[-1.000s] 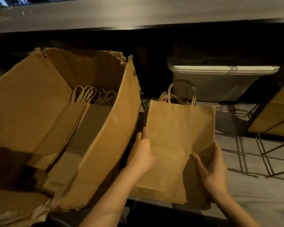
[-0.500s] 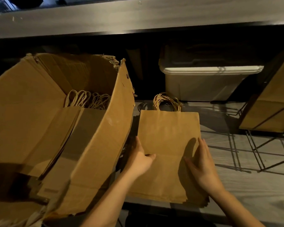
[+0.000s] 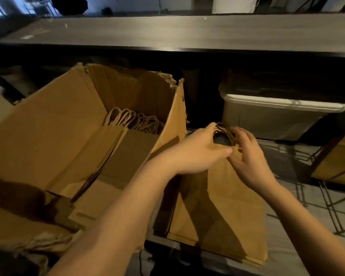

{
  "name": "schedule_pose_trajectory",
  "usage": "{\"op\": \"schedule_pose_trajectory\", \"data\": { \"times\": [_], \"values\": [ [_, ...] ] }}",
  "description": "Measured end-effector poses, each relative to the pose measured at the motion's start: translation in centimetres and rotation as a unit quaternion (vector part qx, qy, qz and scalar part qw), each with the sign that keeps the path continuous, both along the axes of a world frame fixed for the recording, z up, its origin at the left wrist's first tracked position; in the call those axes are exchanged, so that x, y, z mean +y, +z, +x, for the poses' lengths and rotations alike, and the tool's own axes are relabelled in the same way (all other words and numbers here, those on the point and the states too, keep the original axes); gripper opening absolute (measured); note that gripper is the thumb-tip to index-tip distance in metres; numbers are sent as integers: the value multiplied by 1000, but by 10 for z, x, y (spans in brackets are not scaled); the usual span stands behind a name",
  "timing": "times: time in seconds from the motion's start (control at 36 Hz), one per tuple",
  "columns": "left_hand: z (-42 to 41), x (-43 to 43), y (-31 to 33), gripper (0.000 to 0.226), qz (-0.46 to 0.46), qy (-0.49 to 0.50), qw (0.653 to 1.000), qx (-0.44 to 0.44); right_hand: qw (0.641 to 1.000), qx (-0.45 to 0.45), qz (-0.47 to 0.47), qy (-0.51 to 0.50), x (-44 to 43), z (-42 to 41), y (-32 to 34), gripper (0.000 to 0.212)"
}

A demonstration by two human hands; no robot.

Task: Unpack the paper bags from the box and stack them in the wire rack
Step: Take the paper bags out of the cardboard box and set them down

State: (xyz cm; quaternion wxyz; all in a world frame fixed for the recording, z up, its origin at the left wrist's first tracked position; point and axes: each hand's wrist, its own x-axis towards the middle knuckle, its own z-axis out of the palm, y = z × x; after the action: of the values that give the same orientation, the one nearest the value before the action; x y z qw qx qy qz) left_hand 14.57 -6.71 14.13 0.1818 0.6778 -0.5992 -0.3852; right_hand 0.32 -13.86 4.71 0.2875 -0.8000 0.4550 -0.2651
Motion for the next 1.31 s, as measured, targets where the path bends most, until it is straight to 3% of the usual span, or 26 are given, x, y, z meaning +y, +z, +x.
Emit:
{"op": "schedule_pose_trajectory", "data": {
  "times": [0.17, 0.42, 0.67, 0.83, 1.03, 1.19, 1.31],
  "values": [
    [40, 19, 61, 71, -112, 18, 992, 54, 993, -39, -81, 75, -12, 46, 50, 56],
    [130, 49, 76, 64, -190, 122, 972, -63, 970, -65, -149, 183, 3, 127, 107, 55],
    [202, 65, 34, 59, -173, 202, 936, -230, 946, 59, -194, 253, 7, 217, 121, 65],
    [234, 72, -5, 60, -85, 221, 938, -253, 930, 171, -150, 290, 10, 271, 107, 73],
    [250, 73, -26, 65, 65, 171, 949, -258, 820, 421, -120, 368, 15, 301, 66, 75],
    [250, 68, -33, 66, 115, 144, 941, -282, 747, 506, -113, 416, 12, 297, 38, 79],
    [245, 63, -32, 64, 117, 120, 945, -282, 723, 532, -107, 427, 10, 291, 33, 78]
  ]
}}
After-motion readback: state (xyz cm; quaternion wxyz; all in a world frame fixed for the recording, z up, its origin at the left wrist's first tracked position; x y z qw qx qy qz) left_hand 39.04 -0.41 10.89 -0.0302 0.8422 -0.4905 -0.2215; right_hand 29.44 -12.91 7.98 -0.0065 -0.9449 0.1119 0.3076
